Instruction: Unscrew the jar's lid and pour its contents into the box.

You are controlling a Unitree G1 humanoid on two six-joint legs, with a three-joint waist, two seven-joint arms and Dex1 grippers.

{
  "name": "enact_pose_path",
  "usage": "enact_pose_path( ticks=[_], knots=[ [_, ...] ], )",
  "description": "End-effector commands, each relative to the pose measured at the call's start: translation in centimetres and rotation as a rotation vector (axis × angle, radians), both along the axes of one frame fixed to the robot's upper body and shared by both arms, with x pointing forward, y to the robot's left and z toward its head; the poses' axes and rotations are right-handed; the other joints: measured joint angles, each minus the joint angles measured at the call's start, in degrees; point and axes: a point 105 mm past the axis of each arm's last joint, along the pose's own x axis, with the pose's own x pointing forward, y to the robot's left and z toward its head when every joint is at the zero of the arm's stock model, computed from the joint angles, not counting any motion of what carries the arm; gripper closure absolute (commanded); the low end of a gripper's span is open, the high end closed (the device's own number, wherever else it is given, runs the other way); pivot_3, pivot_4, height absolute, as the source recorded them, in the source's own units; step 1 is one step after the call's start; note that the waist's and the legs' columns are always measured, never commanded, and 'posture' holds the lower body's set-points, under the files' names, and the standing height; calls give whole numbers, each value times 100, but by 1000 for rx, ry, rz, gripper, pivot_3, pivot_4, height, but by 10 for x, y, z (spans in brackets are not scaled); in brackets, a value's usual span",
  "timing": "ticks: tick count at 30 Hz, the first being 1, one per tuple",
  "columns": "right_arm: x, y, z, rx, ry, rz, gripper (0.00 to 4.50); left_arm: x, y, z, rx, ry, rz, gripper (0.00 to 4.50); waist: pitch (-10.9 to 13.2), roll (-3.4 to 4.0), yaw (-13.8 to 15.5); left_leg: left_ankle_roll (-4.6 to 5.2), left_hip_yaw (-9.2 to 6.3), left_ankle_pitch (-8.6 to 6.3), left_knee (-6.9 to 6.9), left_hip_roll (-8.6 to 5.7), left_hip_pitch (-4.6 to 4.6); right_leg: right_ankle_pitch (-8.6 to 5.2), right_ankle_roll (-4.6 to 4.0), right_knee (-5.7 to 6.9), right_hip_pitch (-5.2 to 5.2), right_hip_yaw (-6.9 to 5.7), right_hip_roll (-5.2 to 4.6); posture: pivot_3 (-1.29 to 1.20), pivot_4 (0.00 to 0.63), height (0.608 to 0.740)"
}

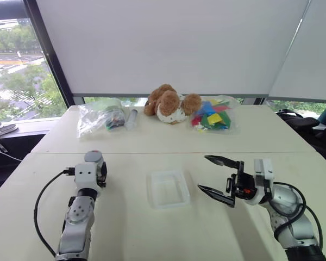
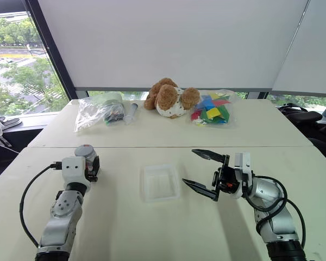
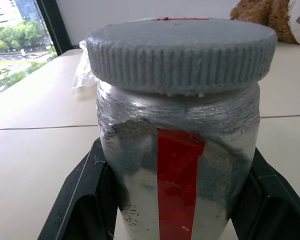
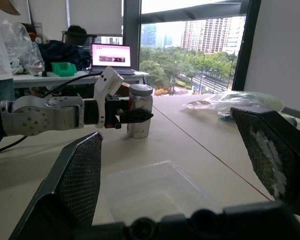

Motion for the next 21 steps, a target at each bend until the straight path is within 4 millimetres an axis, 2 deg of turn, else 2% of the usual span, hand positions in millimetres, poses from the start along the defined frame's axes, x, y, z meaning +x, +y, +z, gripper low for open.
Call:
enact_pose_path(
  ticks=[1,5,9,11,14,21],
  knots=[
    [-3,0,18,19,-42,-17,0,-23,3,52,-61,-233,-205,2336,0,0,-10,0,1,0,-2,3,-1,0,-1,1,-4,1,-1,0,150,740],
    [-7,10,29,27,63,35,0,-42,8,68,-51,-153,-523,2336,1,5,-34,-6,0,3,-5,11,-6,4,-11,9,-17,3,-1,0,150,740],
    [-11,28,43,47,182,97,0,-56,-22,76,80,4,-861,2336,-3,15,-46,-6,-2,4,-4,12,-7,-11,-38,9,-15,4,-1,0,150,740],
    [-9,52,55,31,225,135,0,-56,-52,77,160,46,-1032,2336,-2,16,-45,-5,0,4,-2,10,-4,-11,-38,0,-5,5,-3,0,150,740],
    [-7,79,73,14,265,176,0,-52,-82,79,239,48,-1156,2336,-1,17,-51,-2,0,8,1,8,-7,-7,-41,1,-10,4,-1,0,150,740],
    [6,123,85,-54,252,153,0,-52,-124,80,217,10,-1290,2336,-2,15,-195,-2,0,7,-17,4,-18,9,-14,10,-37,4,-2,0,150,740]
  ],
)
